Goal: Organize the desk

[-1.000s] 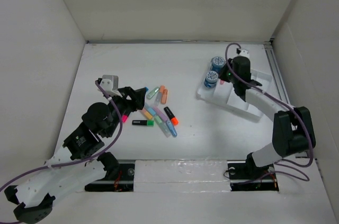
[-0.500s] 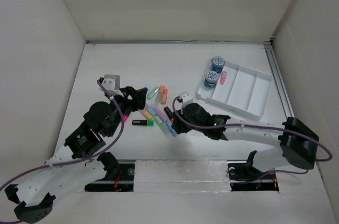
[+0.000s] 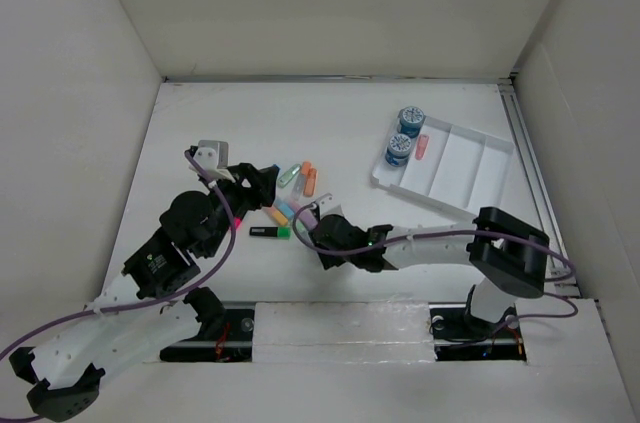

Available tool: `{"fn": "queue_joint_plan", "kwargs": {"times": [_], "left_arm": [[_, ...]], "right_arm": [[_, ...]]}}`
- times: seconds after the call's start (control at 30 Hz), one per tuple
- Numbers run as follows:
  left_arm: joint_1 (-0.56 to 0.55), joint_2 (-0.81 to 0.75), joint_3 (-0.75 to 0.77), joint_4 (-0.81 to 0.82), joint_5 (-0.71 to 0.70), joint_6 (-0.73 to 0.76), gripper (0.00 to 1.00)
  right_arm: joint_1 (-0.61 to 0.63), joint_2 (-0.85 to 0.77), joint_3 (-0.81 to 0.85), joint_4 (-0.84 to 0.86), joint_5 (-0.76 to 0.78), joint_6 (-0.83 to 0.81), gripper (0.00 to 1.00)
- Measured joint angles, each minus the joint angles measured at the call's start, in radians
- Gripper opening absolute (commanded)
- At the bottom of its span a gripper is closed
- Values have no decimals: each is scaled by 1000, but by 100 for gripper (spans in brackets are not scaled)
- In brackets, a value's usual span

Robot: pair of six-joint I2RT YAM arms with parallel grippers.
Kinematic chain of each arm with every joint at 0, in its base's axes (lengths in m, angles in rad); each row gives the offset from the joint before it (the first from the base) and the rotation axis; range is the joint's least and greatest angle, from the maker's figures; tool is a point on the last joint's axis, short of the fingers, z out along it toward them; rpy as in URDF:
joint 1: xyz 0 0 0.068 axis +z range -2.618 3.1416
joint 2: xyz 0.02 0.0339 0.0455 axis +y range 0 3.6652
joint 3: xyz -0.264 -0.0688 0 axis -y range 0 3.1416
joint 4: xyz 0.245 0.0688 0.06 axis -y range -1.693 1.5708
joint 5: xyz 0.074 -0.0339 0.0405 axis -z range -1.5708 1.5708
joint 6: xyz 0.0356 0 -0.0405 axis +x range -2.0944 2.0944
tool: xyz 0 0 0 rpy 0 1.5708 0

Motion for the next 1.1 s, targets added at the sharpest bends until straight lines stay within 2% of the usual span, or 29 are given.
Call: {"fn": "queue_joint_plan", "kwargs": {"times": [0.03,0.07,0.13,0.17,0.3,0.47,0.67,0.73,0.87,0.97,1.1], "left_arm": [[0,0,0,0,0,0,60],[0,0,0,0,0,0,60],[0,-1,0,0,0,0,60],[0,-1,0,0,0,0,60],[0,-4,0,0,0,0,60],[0,-8,0,1,0,0,60],[0,-8,0,1,0,0,60],[0,-8,0,1,0,0,60],[0,-8,0,2,0,0,60],[0,-8,0,2,1,0,60],[0,-8,0,3,1,0,60]], "right_arm": [[0,5,4,1,13,0,53],[0,11,6,2,24,-1,48],[0,29,10,8,53,-7,35],[0,37,16,9,66,-8,26],[0,58,41,8,91,-5,15],[0,-25,11,-31,106,2,14],[-20,-349,-55,-55,175,14,14],[-87,-457,-74,-29,198,23,14],[-378,-584,-150,67,195,52,15],[-588,-582,-187,111,173,72,16],[-763,-473,-176,150,100,78,18]]}}
